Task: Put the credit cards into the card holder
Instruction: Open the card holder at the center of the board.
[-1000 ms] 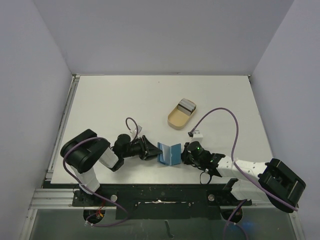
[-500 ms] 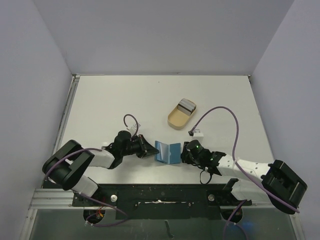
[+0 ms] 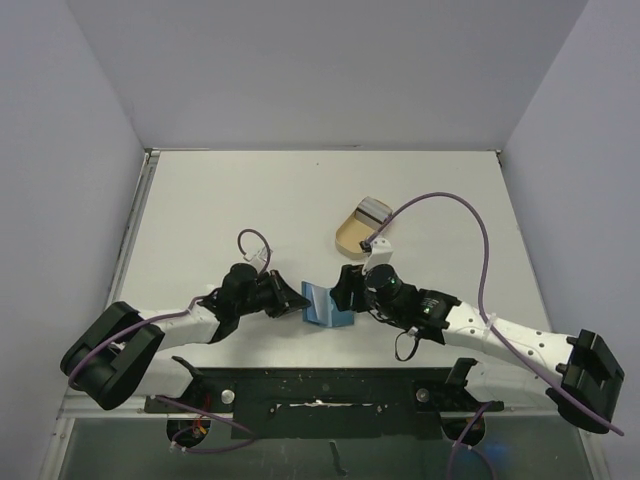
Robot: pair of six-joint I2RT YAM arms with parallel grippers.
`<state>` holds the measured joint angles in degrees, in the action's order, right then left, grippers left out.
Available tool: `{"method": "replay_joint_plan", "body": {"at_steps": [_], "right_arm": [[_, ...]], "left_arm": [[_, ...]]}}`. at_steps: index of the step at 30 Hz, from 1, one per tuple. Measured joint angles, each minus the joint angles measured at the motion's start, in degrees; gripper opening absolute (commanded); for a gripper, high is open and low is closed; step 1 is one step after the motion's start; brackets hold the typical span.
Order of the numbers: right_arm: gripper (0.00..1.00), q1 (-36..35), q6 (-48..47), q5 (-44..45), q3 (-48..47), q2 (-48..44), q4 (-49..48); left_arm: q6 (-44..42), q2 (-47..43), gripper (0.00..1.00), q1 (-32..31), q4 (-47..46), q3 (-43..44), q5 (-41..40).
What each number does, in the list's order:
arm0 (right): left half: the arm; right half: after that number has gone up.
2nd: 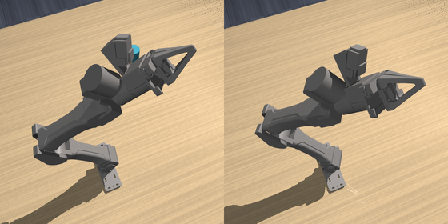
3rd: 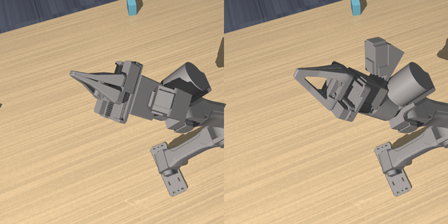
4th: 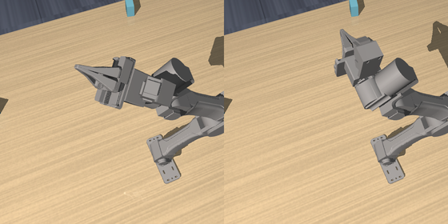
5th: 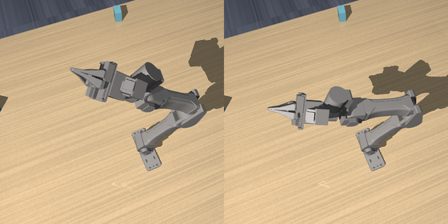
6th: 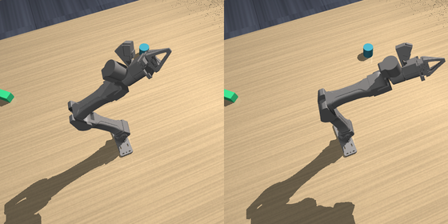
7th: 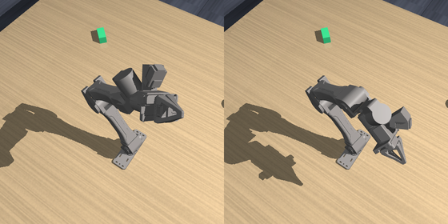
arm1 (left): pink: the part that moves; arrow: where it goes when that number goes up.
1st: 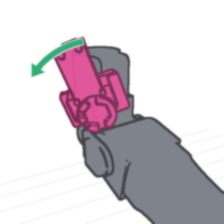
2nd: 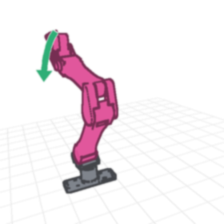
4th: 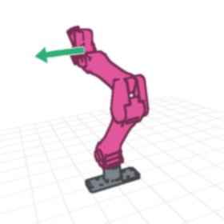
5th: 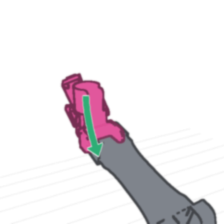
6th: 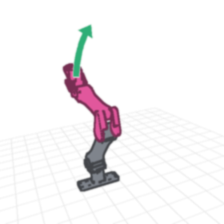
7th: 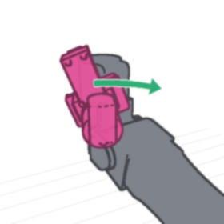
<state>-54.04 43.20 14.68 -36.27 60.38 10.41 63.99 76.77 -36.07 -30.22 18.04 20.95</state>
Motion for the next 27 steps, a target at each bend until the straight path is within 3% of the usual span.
{"method": "replay_joint_plan", "body": {"at_steps": [15, 27], "right_arm": [[0.74, -3.06, -1.29, -2.62, 0.48, 10.47, -7.04], [0.78, -3.45, -0.96, -5.84, 1.68, 16.92, -11.52]], "left_arm": [[1.33, -0.22, 0.03, -0.72, 0.13, -2.27, -0.22], [1.77, -0.26, 0.00, -0.98, -0.22, -2.54, -0.13]]}}
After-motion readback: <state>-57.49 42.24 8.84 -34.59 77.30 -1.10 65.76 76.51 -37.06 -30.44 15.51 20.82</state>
